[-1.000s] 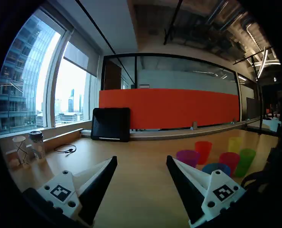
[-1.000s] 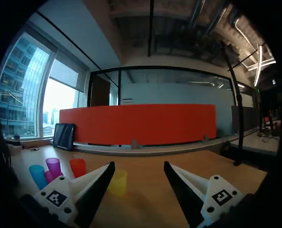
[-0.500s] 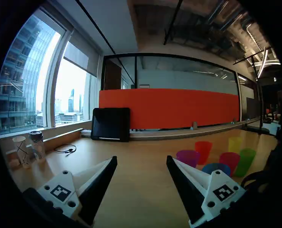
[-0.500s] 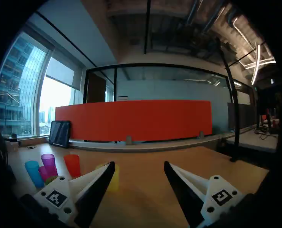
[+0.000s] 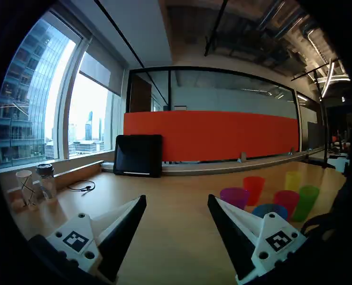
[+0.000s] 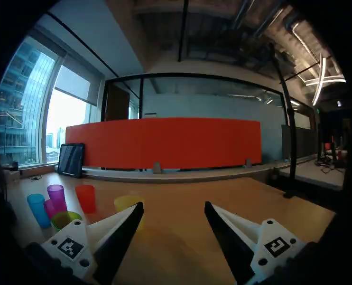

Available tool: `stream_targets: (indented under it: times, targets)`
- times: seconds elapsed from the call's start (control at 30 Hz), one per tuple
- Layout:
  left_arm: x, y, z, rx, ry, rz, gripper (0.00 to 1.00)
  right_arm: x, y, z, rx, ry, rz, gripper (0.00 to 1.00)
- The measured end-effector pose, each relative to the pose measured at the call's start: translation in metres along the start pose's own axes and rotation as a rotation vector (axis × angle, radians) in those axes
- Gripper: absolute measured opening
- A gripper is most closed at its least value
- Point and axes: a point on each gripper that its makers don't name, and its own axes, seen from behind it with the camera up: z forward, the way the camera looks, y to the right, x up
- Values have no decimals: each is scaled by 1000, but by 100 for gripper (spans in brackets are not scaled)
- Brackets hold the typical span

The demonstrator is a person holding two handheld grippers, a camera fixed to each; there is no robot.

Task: Pour water

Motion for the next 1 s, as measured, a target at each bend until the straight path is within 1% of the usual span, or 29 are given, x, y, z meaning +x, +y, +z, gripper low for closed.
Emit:
stream_targets:
  times: [0.2,1.0]
  targets:
    - [0,0,0,0,0,0,96,1,-2,-1,2,-1,-10,99]
    - [0,0,0,0,0,0,96,0,-2,0,1,-4,-9,100]
